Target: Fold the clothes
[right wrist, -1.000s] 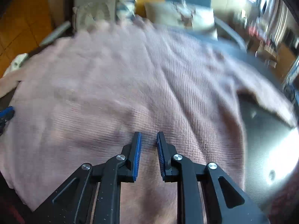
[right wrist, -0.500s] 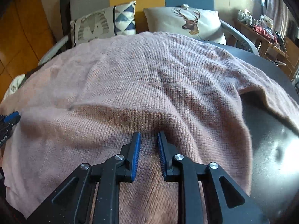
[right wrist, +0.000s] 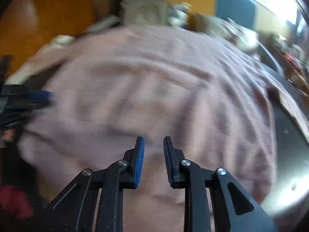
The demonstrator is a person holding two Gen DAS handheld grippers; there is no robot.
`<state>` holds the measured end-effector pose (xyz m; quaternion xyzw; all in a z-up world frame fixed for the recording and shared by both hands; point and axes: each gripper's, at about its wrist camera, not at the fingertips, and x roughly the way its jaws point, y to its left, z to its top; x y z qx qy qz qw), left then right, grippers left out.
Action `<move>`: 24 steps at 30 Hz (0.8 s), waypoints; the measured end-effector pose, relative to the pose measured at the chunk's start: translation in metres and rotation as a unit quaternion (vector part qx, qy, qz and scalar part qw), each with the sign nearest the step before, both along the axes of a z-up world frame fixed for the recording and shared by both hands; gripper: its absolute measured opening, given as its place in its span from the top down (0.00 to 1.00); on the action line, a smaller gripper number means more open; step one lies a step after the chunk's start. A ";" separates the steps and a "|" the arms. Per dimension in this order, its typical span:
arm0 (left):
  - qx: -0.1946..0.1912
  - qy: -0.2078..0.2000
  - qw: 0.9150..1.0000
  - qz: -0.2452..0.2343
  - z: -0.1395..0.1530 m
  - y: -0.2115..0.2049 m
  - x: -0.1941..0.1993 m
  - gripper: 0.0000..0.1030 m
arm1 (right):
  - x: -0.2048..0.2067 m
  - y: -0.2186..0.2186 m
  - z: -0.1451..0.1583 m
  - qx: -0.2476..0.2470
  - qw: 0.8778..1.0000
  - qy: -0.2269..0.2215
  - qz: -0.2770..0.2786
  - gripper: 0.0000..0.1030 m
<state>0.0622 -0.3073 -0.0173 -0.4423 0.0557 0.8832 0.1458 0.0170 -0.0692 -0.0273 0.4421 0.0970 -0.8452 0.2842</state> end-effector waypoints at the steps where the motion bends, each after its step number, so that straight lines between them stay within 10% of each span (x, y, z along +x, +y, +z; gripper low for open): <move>1: 0.012 -0.005 1.000 0.001 0.000 -0.006 0.002 0.80 | 0.011 -0.012 0.003 -0.017 0.999 -0.002 0.029 0.78; 7: 0.087 -0.068 0.994 -0.001 0.001 -0.034 -0.019 0.80 | 0.051 -0.106 -0.017 -0.052 0.975 -0.054 0.208 0.78; 16: 0.089 -0.082 0.993 0.014 -0.001 -0.040 -0.033 0.80 | 0.060 -0.182 -0.043 -0.046 0.965 -0.047 0.255 0.78; 24: 0.084 -0.046 0.995 0.011 -0.004 -0.044 -0.013 0.80 | 0.081 -0.164 -0.048 -0.038 0.956 -0.006 0.289 0.75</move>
